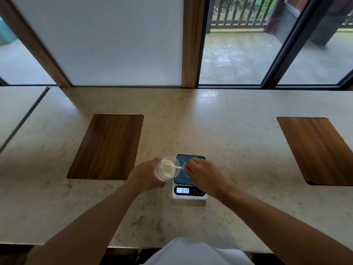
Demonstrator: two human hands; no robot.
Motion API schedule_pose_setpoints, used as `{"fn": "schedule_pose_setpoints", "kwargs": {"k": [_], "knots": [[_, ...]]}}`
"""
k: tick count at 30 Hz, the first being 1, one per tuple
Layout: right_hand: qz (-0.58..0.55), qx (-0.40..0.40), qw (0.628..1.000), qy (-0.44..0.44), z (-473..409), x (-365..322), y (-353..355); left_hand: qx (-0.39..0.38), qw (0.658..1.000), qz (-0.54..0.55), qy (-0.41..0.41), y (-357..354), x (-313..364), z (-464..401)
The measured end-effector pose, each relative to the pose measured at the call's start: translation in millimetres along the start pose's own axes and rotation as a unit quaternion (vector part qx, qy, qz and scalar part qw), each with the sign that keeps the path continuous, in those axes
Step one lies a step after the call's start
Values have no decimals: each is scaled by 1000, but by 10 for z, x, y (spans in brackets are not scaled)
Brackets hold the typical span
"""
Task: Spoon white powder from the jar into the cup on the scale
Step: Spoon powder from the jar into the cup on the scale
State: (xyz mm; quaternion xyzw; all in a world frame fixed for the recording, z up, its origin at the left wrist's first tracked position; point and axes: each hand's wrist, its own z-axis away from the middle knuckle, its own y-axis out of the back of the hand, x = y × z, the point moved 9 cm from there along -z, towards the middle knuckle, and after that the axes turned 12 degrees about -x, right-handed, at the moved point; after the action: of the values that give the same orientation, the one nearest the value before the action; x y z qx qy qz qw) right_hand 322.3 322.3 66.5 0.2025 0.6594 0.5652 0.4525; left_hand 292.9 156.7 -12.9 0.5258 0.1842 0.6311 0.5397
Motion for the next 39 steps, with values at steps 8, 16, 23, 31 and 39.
{"fn": "schedule_pose_setpoints", "kwargs": {"k": [8,16,23,31,39], "knots": [[-73,-39,991,-108,-78,224,-178,-7,1000,-9,-24,-21,-23,-13],[-185,-79,963,-177,-115,348,-303,-17,999,-17,-32,-73,-30,-61],[-246,-79,944,-203,-96,403,-354,-18,999,-3,-30,-97,-47,-78],[-314,-85,918,-226,-101,436,-373,-10,999,44,-15,-99,-87,-72],[-312,-72,915,-246,-122,592,-397,-4,997,73,1,-96,-98,-88]]}}
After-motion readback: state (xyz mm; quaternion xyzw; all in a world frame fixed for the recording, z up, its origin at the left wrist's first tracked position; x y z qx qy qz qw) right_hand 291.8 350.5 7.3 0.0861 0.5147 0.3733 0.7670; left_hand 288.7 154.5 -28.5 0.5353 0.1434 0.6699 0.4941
